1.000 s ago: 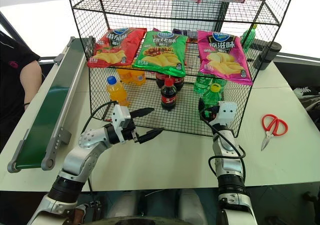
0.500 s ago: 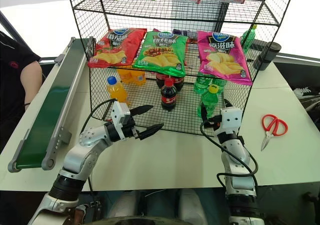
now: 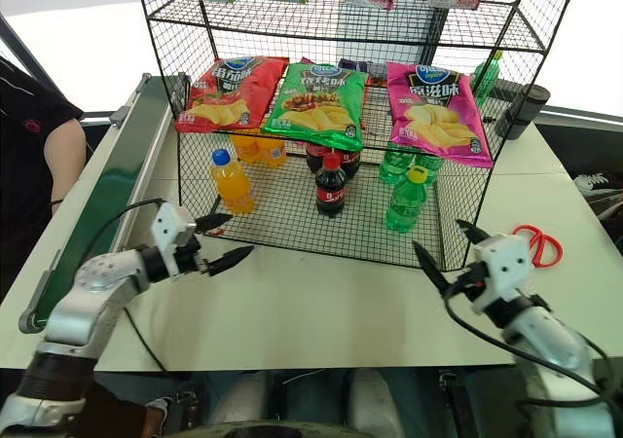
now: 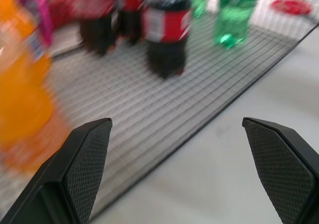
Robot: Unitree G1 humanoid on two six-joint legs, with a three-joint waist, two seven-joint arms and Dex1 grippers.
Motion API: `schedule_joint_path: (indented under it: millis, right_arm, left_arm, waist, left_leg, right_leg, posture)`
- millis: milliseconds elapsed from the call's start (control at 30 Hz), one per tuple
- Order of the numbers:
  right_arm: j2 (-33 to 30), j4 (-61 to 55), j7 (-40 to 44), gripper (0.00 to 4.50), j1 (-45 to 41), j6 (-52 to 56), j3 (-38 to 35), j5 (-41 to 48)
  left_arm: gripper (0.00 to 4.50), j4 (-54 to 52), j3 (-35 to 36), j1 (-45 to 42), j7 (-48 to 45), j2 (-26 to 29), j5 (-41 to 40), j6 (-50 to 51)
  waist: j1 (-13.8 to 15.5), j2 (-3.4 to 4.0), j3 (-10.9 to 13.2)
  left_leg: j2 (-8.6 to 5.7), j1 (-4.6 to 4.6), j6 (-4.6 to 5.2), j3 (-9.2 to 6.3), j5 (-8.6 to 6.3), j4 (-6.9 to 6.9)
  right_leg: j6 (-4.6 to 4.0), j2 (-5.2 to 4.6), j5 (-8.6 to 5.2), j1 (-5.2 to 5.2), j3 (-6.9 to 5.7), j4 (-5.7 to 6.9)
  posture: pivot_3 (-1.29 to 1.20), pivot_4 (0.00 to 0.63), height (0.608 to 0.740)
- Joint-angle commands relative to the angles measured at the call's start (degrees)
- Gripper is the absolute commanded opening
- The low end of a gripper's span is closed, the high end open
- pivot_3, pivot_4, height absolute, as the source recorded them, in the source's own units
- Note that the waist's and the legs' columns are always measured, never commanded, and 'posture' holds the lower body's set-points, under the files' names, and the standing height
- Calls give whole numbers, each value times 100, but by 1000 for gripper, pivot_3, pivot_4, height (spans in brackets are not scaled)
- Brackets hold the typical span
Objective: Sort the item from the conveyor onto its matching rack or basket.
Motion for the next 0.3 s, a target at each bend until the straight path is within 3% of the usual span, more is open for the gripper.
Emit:
schedule_joint_path:
  millis: [33, 300]
  right_arm:
    - [-134, -98, 276, 4440, 85, -6, -371, 298]
    - [-116, 502, 635, 4440, 37, -284, -540, 214]
  left_arm:
    - [4500, -17, 248, 53, -137, 126, -72, -215]
    - [4500, -67, 341, 172, -179, 139, -111, -254]
  waist:
    - [0, -1, 0]
    - [-1, -1, 0]
  left_leg:
    - [0, 0, 0, 0, 0, 0]
    - [1, 1, 0, 1, 0, 0]
  right_leg:
    - [-1, 0, 0, 0, 0, 0]
    - [0, -2, 0, -1, 2, 1]
  posture:
    - [0, 150, 740]
    - [0, 150, 740]
